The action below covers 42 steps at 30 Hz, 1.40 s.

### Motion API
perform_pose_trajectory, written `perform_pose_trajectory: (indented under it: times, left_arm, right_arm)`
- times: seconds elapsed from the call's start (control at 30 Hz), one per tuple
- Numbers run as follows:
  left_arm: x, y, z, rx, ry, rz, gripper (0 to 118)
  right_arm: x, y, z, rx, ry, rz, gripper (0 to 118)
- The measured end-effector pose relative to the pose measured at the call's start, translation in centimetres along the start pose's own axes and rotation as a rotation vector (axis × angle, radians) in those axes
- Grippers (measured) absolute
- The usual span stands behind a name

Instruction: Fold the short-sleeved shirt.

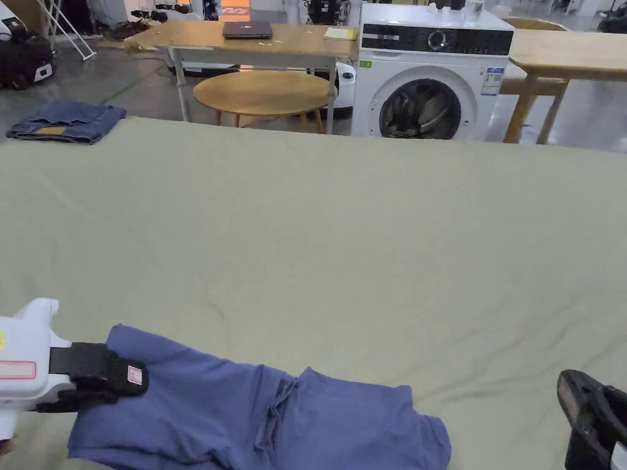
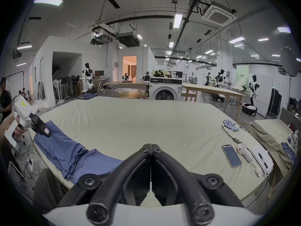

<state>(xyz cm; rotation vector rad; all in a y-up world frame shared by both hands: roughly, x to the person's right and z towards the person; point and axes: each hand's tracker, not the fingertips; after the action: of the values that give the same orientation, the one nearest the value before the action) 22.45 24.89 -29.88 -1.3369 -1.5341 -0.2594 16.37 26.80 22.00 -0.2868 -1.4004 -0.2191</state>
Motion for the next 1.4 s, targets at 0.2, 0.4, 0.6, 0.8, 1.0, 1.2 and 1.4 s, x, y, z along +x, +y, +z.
perform_pose_trajectory:
  times: [0.2,0.4,0.6,0.8,1.0,1.2,1.4]
  left_arm:
    - [8.5,-1.3,-2.4,-0.053,-0.026,-0.147,3]
    - [16.7,-3.4,-8.3,-0.140,-0.053,-0.270,3]
    - [21.5,-6.8,-16.7,-0.235,-0.016,-0.367,8]
    - [20.6,-8.7,-19.6,-0.406,0.320,-0.471,112]
    - [17.8,-6.1,-14.9,-0.302,0.189,-0.399,77]
    - [14.4,-6.7,-16.7,-0.367,0.046,-0.317,2]
    - [10.9,-11.3,-23.0,-0.551,0.076,-0.241,1]
  right_arm:
    - [-0.2,-0.3,0.2,-0.003,0.003,-0.024,0]
    - [0.8,-0.8,1.0,-0.005,-0.024,-0.037,0]
    - [2.5,-1.5,1.5,-0.021,-0.064,-0.064,0]
    - [3.8,-2.3,2.1,-0.043,-0.102,-0.089,0]
    - [4.4,-2.6,2.0,-0.054,-0.120,-0.105,0]
    - [3.7,-3.0,1.4,-0.071,-0.098,-0.117,0]
    - [2.7,-3.5,0.8,-0.103,-0.072,-0.121,0]
